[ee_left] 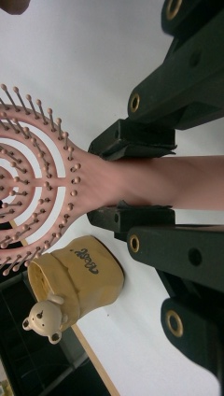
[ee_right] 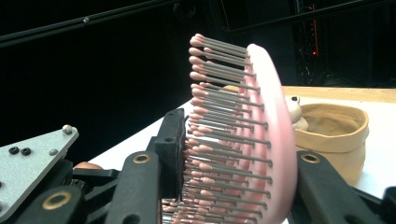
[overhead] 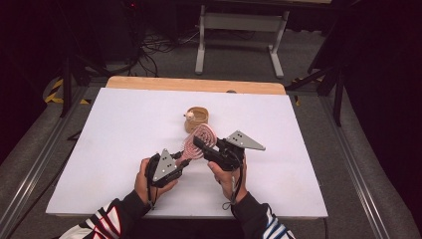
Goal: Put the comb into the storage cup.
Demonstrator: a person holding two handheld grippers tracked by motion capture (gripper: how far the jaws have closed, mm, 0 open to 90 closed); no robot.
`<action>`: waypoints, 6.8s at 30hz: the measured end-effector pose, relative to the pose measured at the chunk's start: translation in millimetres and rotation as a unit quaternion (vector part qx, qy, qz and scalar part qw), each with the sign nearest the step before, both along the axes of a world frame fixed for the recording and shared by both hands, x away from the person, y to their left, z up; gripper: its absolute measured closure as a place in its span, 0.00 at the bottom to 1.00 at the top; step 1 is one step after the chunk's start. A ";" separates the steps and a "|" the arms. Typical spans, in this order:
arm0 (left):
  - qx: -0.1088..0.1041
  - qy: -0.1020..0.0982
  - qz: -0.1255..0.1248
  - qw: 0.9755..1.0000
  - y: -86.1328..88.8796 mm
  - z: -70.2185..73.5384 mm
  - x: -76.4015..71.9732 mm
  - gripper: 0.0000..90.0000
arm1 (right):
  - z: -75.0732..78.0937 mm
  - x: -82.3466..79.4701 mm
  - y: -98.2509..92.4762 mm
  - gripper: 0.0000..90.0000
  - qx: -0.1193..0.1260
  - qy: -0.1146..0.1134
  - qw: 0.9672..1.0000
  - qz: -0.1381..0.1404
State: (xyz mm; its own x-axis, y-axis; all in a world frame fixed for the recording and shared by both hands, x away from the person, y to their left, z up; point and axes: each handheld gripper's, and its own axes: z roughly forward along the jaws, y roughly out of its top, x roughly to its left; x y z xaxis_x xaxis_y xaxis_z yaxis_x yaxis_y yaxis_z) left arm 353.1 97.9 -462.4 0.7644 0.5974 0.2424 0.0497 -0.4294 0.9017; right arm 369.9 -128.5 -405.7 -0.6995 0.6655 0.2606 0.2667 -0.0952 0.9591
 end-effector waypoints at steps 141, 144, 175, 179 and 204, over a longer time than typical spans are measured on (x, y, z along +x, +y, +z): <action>-0.001 0.037 -0.004 0.999 131.2 -1.5 -15.4 0.07 | 74.8 -4.2 -55.5 0.71 -0.039 -0.169 0.982 -0.073; -0.002 0.038 -0.006 0.999 131.4 -1.6 -15.3 0.07 | 80.7 1.7 -52.8 0.71 -0.041 -0.173 0.981 -0.078; -0.006 0.043 -0.012 0.999 130.9 -3.0 -13.7 0.07 | 90.8 60.0 -29.4 0.71 -0.053 -0.167 0.975 -0.140; -0.006 0.042 -0.013 0.999 130.8 -2.9 -13.7 0.07 | 89.1 65.7 -26.7 0.71 -0.054 -0.163 0.974 -0.146; -0.003 0.044 -0.019 0.999 129.8 -3.1 -13.1 0.06 | 70.7 83.3 -13.7 0.71 -0.072 -0.144 0.973 -0.167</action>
